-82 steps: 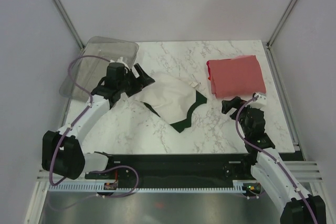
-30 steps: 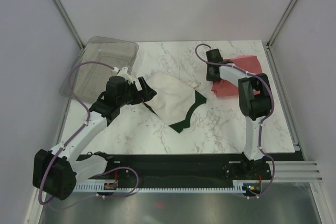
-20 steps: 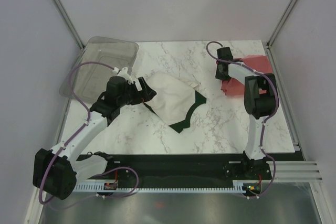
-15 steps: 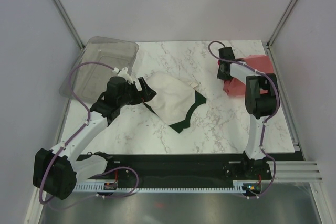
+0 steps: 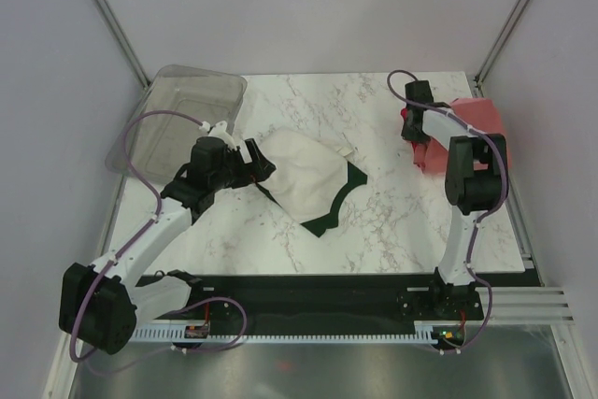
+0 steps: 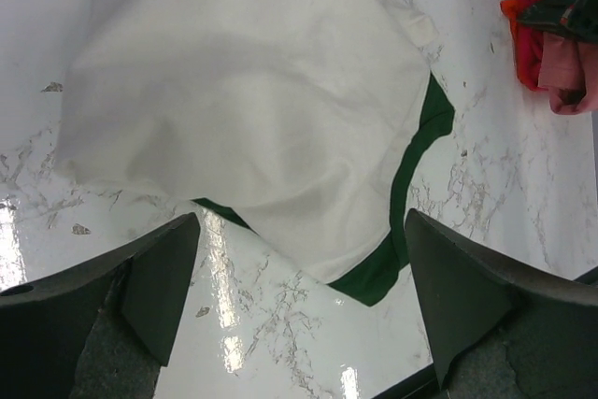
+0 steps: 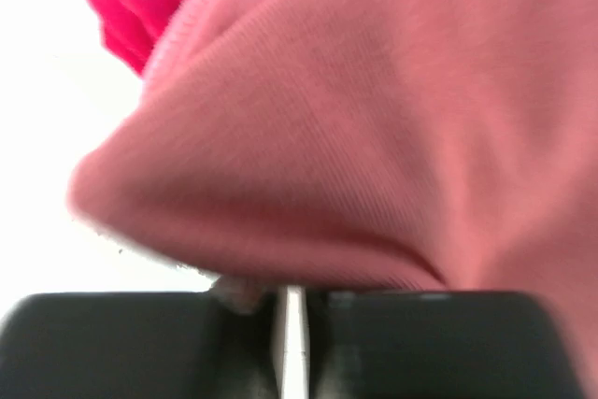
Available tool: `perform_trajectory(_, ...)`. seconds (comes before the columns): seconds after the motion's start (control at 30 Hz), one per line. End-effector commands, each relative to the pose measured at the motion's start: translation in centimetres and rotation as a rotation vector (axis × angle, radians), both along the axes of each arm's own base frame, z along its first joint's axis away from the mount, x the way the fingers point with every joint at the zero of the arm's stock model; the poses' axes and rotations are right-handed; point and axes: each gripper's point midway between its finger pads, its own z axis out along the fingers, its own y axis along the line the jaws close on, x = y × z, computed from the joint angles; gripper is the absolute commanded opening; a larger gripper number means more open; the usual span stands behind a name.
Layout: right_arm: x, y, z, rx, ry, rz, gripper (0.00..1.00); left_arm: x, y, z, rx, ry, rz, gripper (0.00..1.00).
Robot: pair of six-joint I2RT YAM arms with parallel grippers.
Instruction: Fold and stack the t-shirts
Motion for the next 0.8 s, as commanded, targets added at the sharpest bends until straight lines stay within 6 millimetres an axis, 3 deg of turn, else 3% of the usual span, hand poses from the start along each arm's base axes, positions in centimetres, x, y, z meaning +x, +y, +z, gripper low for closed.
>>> perform_trajectory(0.0, 0.3, -0.7, 4.6, -0.008, -0.087, -0.010, 0.19, 0.8, 0.4, 1.0, 0.046, -0.036, 0.003, 0.99)
perform_trajectory(0.07, 0.9, 2.0, 6.5, 0.074, -0.160, 0.082, 0.39, 1.0, 0.3, 1.2, 0.041, -0.038, 0.005, 0.99)
perform_trajectory(0.17, 0.7, 6.3, 9.1, 0.061, -0.229, 0.203, 0.55, 1.5, 0.2, 1.9, 0.049, -0.055, 0.003, 0.99)
perform_trajectory(0.2, 0.5, 8.1, 9.8, 0.046, -0.240, 0.248, 0.56, 1.7, 0.2, 2.0, 0.053, -0.056, 0.004, 0.99)
perform_trajectory(0.27, 0.2, 9.8, 10.7, 0.076, -0.257, 0.284, 0.57, 2.8, 0.1, 2.2, 0.066, -0.047, 0.018, 0.99)
perform_trajectory(0.33, -0.4, 12.1, 12.3, 0.188, -0.302, 0.354, 0.62, 3.7, -0.2, 2.3, 0.073, -0.043, 0.021, 0.99)
perform_trajectory(0.37, -0.8, 12.9, 12.2, 0.223, -0.323, 0.388, 0.66, 4.5, -0.5, 3.5, 0.067, -0.066, 0.021, 0.99)
perform_trajectory(0.4, -1.4, 14.0, 13.8, 0.260, -0.367, 0.431, 0.67, 5.2, -0.8, 2.5, 0.085, -0.038, 0.015, 0.98)
perform_trajectory(0.43, -2.0, 15.0, 14.3, 0.296, -0.387, 0.471, 0.68, 6.3, -1.3, 4.0, 0.080, -0.063, 0.005, 0.98)
perform_trajectory(0.47, -2.7, 15.5, 15.0, 0.309, -0.425, 0.490, 0.71, 6.9, -1.7, 4.0, 0.098, -0.057, -0.008, 0.97)
perform_trajectory(0.53, -3.7, 16.5, 15.7, 0.335, -0.453, 0.529, 0.72, 8.2, -2.1, 2.2, 0.151, 0.009, -0.016, 0.96)
perform_trajectory(0.57, -4.3, 17.0, 15.4, 0.356, -0.458, 0.541, 0.72, 9.6, -2.3, 3.7, 0.155, -0.020, -0.010, 0.96)
perform_trajectory(0.6, -4.8, 17.2, 16.4, 0.369, -0.487, 0.548, 0.71, 10.2, -2.2, 3.6, 0.184, -0.018, -0.009, 0.96)
perform_trajectory(0.63, -5.3, 17.5, 16.6, 0.385, -0.495, 0.557, 0.71, 11.9, -1.8, 2.9, 0.226, 0.001, 0.024, 0.96)
perform_trajectory(0.7, -6.7, 18.0, 17.2, 0.418, -0.529, 0.576, 0.71, 13.3, -1.5, 1.9, 0.255, 0.029, 0.037, 0.96)
perform_trajectory(0.73, -7.5, 18.0, 16.5, 0.425, -0.520, 0.583, 0.71, 14.6, -1.3, 0.9, 0.262, 0.062, 0.039, 0.96)
perform_trajectory(0.77, -8.1, 18.2, 17.7, 0.435, -0.558, 0.605, 0.72, 15.3, -1.2, 0.1, 0.265, 0.084, 0.037, 0.95)
